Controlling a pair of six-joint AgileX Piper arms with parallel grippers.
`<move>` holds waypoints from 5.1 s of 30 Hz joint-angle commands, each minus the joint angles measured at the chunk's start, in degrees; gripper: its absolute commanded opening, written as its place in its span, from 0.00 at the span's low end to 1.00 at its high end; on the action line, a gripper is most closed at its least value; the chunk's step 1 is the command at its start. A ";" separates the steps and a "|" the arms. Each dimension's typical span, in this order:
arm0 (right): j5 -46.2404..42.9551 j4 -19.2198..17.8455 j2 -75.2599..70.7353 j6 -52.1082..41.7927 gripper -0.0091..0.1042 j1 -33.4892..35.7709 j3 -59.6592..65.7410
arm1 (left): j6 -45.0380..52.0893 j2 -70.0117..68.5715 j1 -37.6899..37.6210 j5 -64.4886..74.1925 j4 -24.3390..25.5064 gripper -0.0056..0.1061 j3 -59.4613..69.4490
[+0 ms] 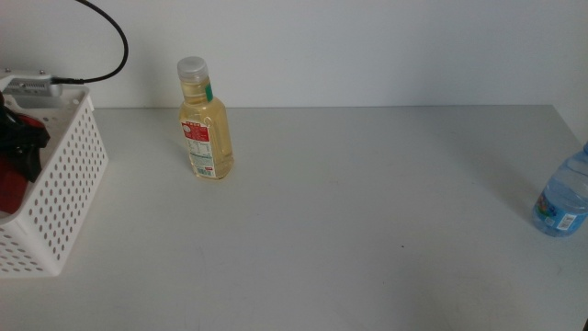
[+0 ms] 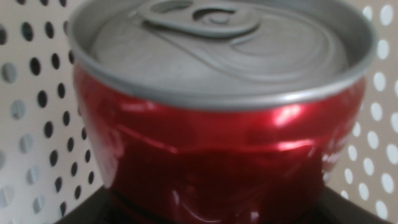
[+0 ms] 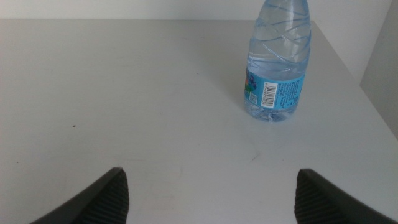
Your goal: Use arms to grab the bottles and put them into the dustbin to the left of the table.
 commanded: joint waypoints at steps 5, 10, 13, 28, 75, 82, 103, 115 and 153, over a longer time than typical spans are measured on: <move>-4.11 -0.63 -1.19 -0.30 0.91 0.13 -0.52 | -0.18 -1.98 0.08 4.35 -1.47 0.04 -2.07; -4.11 -0.63 -1.19 -0.30 0.91 0.13 -0.52 | -0.18 -1.20 0.08 4.35 -1.84 0.08 -2.07; -4.11 -0.63 -1.19 -0.30 0.91 0.13 -0.52 | -0.18 -1.20 0.08 4.06 -1.96 0.16 -2.07; -4.11 -0.63 -1.19 -0.30 0.91 0.13 -0.52 | -5.50 -6.95 -0.04 3.82 0.42 0.86 -2.25; -4.11 -0.63 -1.19 -0.30 0.91 0.13 -0.52 | -21.34 -47.36 -33.24 -92.03 1.78 0.85 70.57; -4.11 -0.63 -1.19 -0.30 0.91 0.13 -0.52 | -20.89 -46.13 -33.05 -107.16 1.78 0.85 77.69; -4.11 -0.63 -1.19 -0.30 0.91 0.13 -0.52 | -30.90 -22.46 -25.07 -125.65 13.60 0.87 68.31; -4.11 -0.63 -1.19 -0.30 0.91 0.13 -0.52 | -31.08 -14.28 -25.07 -125.32 13.85 0.87 59.31; -4.11 -0.63 -1.19 -0.30 0.91 0.13 -0.52 | -31.73 0.92 -25.18 -131.70 12.40 0.83 45.99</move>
